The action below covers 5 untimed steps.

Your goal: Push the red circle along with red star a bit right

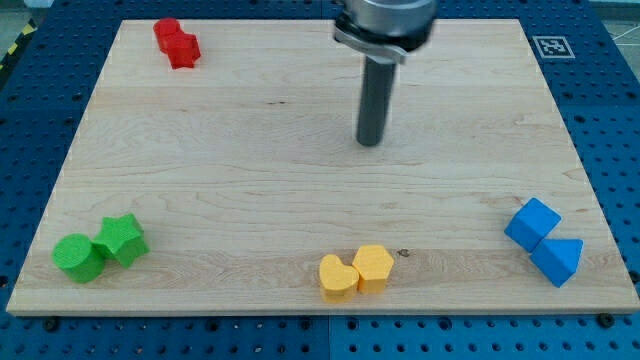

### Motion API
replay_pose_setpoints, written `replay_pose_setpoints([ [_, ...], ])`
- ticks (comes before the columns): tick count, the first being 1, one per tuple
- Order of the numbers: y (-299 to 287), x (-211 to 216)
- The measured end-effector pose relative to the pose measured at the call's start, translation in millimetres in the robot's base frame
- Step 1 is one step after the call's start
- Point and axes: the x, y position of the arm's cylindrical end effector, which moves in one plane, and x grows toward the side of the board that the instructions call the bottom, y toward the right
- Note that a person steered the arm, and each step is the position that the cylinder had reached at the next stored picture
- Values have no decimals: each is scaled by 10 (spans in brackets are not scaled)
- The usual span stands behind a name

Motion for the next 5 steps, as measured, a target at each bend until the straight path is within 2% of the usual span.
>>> replay_pose_setpoints([
  [3,-1184,-1337],
  [5,-2368,-1969],
])
